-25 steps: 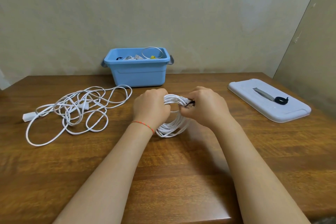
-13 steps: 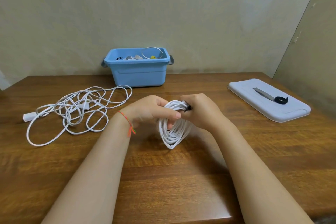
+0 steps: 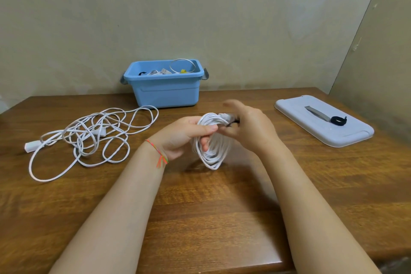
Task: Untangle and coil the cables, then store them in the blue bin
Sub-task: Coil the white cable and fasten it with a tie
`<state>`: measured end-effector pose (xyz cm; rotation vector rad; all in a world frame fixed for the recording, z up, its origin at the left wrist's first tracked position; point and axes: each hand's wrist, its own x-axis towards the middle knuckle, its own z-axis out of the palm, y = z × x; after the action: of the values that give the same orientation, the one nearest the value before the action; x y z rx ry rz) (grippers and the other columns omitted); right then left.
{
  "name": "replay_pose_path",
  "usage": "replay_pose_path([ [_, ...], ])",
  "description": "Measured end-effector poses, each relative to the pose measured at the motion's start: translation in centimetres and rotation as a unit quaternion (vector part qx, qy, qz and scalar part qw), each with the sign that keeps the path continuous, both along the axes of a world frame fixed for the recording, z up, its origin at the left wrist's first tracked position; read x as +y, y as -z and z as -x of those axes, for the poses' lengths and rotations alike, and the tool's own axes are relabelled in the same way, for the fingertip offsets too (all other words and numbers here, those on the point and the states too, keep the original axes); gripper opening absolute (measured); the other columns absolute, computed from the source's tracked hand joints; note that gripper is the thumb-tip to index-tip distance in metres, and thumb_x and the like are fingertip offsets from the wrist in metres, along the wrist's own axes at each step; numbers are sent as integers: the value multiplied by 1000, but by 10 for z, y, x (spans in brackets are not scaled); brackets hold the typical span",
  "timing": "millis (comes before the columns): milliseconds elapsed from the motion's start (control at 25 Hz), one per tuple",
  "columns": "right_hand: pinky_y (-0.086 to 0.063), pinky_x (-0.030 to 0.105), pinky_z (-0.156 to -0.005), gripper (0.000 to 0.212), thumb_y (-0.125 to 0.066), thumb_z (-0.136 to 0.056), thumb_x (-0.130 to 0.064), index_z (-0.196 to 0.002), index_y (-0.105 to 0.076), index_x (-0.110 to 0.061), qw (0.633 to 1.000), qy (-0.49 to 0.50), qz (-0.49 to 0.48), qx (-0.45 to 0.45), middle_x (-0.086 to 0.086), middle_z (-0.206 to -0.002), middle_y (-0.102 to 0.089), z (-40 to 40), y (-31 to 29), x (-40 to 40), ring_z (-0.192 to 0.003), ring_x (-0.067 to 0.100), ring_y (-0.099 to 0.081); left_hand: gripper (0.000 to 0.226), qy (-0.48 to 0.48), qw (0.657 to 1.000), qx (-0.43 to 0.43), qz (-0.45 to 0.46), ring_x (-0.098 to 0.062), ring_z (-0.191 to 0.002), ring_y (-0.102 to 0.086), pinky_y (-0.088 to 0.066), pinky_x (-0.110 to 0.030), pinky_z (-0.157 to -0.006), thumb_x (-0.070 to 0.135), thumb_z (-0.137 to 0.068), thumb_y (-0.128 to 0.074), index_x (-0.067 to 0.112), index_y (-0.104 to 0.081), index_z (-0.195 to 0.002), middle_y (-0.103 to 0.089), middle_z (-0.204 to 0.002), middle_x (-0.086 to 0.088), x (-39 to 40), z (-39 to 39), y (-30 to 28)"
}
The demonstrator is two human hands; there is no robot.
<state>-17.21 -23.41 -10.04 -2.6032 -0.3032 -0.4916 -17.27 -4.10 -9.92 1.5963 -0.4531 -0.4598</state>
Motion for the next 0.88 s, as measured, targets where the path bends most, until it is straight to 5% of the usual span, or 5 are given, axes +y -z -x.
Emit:
replay_pose_path([
  [120, -45, 32, -67, 71, -72, -74, -66, -125, -44, -24, 989, 13, -125, 77, -9, -95, -59, 8, -9, -7, -84, 13, -56, 17, -134, 988, -60, -41, -17, -54, -53, -49, -28, -58, 16, -98, -59, 10, -59, -82, -51, -58, -5, -6, -4, 1],
  [360, -30, 30, -59, 12, -45, -94, -34, -91, -44, -22, 912, -53, -329, 241, -3, -77, -43, 1, -7, 9, -67, 15, -36, 21, -220, 951, -155, -156, -17, -55, -60, -54, -26, -56, 18, -92, -66, -2, -65, -87, -64, -63, -7, -6, -8, 5],
  [560, -33, 29, -48, 5, -42, -99, -12, -97, -46, -10, 898, -80, -358, 242, 6, -70, -52, 7, -7, 10, -55, 16, -42, 15, -266, 953, -119, -80, -13, -50, -53, -48, -27, -56, 16, -94, -63, 7, -62, -82, -56, -60, -4, -9, -12, 10],
  [680, -27, 27, -42, 24, -44, -103, -20, -94, -59, -3, 904, -89, -335, 250, 6, -59, -47, 7, -2, 17, -45, 16, -36, 23, -296, 951, -90, -27, -14, -48, -45, -43, -28, -55, 25, -92, -68, 6, -60, -84, -51, -53, -4, -6, -15, 12],
  [880, -17, 21, -40, 38, -37, -107, -31, -88, -62, -9, 850, -122, -370, 354, -3, -51, -27, 6, 8, 23, -43, 10, -18, 39, -321, 941, -108, 4, -10, -45, -42, -42, -24, -50, 47, -90, -67, 14, -53, -107, -52, -57, -2, -15, -9, 7],
])
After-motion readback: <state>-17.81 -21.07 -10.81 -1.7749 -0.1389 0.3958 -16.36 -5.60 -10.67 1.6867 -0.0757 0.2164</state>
